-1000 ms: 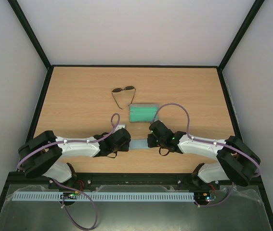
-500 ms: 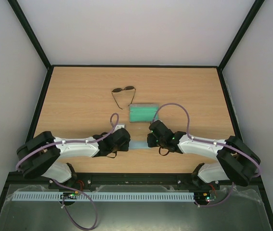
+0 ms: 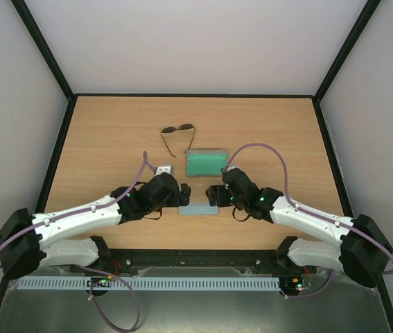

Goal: Organize the sunglasses
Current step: Fold the glasses cleaning cloth at the center of the board, then adjust the glasses cleaning cloth at the center of the board.

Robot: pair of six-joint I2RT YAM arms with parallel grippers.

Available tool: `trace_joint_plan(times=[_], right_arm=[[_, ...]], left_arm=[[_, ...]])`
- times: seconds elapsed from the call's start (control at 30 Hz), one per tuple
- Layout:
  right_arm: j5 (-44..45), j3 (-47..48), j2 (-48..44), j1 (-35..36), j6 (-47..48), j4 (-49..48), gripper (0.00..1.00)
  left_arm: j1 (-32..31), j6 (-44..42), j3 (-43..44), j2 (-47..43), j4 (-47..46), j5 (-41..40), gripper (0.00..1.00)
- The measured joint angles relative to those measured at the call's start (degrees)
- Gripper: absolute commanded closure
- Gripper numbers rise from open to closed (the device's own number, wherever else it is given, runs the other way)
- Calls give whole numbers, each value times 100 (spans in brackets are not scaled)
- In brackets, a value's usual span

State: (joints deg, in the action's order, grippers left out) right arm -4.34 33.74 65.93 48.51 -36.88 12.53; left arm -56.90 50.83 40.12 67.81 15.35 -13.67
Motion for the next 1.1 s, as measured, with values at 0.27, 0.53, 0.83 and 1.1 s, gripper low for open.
trace_joint_plan(times=[0.27,0.53,0.83,1.1], right_arm=[[-87,511,-133,-46,184,586,1],[-210,1054,-109,-87,168,876,1],[-723,1161,-87,-87,-136,999,1],[-835,1161,-367,-87,-511,1095,1]], left_arm=[[37,149,321,-935,1005,-243,1],[44,542,321,-1851,1707,-341,0],[46,966,142,-2277,1834,31,1],[46,951,7,-2603,1836,345,0]])
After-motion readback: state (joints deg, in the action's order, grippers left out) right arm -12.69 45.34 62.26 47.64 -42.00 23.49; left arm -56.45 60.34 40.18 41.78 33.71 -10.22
